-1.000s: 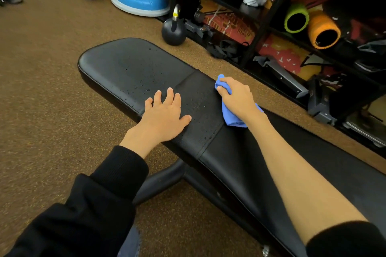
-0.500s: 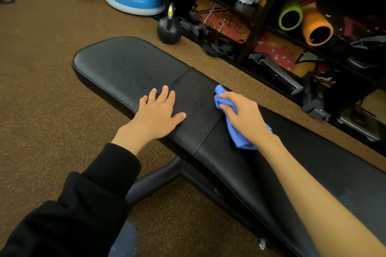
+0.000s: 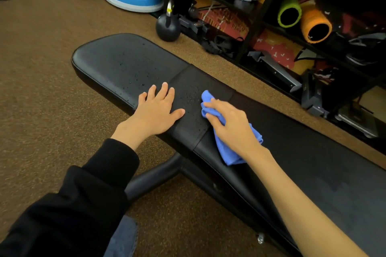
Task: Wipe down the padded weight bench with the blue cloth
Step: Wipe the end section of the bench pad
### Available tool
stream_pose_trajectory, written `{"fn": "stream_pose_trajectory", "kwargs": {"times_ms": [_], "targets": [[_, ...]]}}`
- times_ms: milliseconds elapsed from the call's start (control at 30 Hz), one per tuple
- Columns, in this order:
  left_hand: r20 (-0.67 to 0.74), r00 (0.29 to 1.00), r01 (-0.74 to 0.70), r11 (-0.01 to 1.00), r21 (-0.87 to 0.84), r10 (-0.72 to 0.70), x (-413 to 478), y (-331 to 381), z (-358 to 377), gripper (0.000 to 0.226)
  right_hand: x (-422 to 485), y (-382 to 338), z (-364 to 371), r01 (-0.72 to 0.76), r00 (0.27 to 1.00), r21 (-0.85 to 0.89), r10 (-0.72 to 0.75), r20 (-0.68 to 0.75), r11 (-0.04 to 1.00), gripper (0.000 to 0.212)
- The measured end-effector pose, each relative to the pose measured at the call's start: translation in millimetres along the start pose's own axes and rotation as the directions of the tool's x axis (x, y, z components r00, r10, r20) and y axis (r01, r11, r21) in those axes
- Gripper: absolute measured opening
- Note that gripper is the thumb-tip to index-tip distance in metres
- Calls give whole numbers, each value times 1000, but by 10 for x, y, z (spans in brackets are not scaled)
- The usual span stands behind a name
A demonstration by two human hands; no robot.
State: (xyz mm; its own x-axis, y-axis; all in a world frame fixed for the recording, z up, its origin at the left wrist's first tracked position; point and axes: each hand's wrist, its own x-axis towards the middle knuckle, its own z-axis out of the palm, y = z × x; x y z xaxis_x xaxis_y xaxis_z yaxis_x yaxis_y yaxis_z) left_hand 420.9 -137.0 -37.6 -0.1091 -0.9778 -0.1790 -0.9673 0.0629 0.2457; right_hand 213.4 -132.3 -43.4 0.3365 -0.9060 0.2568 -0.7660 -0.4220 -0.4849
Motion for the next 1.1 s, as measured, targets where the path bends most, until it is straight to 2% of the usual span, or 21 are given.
{"fn": "stream_pose_trajectory", "kwargs": {"times_ms": [133, 233, 333, 400, 467, 667, 900, 1000, 1100], "targets": [[-9, 1000, -9, 1000, -13, 9, -13, -9, 8, 73, -291, -24, -115, 96, 988, 84, -106, 114, 992, 32], [-10, 1000, -16, 1000, -13, 16, -22, -12, 0, 72, -253, 112, -186, 113, 991, 26, -115, 67, 993, 31], [-12, 1000, -21, 1000, -8, 21, -15, -23, 6, 72, -15, 206, -173, -18, 999, -7, 18, -49, 1000, 28], [-16, 1000, -22, 1000, -2, 22, -11, -23, 14, 72, 161, 208, -117, -171, 983, 2, 170, -71, 985, 29], [-25, 999, -23, 1000, 5, 23, -11, -18, 17, 72, 273, 197, -32, -240, 966, -14, 237, -105, 971, 28], [-22, 1000, 2, 1000, 3, -2, 1, 12, 8, 72, 100, 7, 84, -114, 992, -36, 112, -53, 993, 28], [-13, 1000, -4, 1000, -10, 4, -1, -1, -3, 68, -366, -246, 29, 64, 993, 113, -74, 95, 992, 32], [-2, 1000, -30, 999, -35, 30, -7, -48, -12, 62, -431, -202, -95, 79, 984, 160, -103, 144, 984, 32], [0, 999, -49, 998, -42, 49, -18, -81, -23, 59, -329, -107, -164, 51, 995, 131, -62, 82, 990, 33]]}}
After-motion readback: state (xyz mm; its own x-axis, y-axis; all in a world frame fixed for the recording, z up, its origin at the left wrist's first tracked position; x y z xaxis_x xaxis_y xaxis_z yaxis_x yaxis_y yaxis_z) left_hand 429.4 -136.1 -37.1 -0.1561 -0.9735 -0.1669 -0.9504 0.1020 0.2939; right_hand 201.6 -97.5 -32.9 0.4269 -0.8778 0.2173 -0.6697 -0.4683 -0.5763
